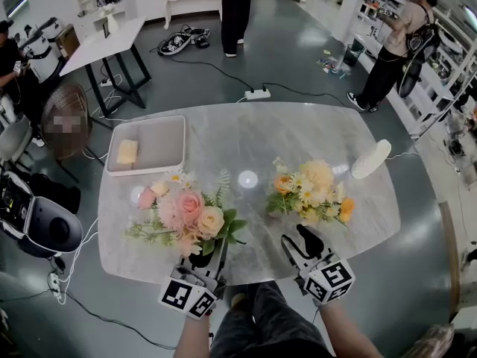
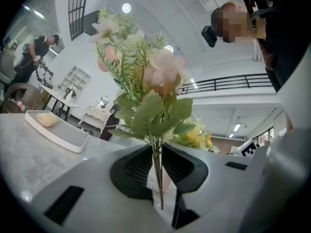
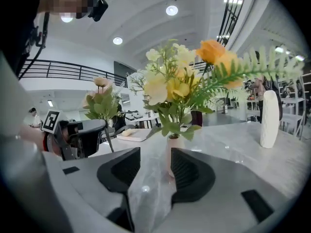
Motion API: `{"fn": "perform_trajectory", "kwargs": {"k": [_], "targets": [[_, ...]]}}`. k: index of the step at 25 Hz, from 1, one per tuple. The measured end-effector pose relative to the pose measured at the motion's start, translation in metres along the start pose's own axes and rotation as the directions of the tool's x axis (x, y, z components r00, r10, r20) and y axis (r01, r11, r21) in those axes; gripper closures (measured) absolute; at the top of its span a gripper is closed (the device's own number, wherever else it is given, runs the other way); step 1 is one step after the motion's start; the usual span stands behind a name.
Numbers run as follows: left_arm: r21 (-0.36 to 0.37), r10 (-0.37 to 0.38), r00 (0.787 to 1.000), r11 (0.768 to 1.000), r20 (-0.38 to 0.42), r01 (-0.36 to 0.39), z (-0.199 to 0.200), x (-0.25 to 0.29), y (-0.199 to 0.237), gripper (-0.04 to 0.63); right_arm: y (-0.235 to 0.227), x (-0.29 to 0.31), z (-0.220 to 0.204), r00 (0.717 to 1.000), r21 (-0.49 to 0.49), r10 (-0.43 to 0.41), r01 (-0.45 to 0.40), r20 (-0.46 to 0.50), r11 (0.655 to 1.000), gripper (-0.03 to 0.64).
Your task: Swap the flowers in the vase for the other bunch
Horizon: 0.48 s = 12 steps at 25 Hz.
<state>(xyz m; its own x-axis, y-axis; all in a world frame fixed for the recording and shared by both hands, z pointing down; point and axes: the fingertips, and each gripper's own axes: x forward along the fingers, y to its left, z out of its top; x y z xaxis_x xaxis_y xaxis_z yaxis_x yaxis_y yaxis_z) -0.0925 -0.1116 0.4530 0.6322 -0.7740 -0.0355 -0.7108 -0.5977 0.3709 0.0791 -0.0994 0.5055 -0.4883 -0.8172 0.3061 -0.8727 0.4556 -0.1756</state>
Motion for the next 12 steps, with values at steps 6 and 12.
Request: {"fn": "perform_trajectory", "kwargs": {"k": [6, 12], "targets": [[-0.001, -0.01, 1.0, 1.0, -0.006, 0.01, -0.008, -0.004, 0.0, 0.528, 0.004, -0.003, -0.006, 1.0, -0.007, -0.003, 0.003, 0.013, 1.0, 0.432], [0.004, -0.021, 1.0, 1.0, -0.007, 0.021, -0.007, -0.004, -0.008, 0.528, 0.007, -0.011, -0.002, 0.999, -0.018, 0.006, -0.006, 0.031, 1.0, 0.527]]}}
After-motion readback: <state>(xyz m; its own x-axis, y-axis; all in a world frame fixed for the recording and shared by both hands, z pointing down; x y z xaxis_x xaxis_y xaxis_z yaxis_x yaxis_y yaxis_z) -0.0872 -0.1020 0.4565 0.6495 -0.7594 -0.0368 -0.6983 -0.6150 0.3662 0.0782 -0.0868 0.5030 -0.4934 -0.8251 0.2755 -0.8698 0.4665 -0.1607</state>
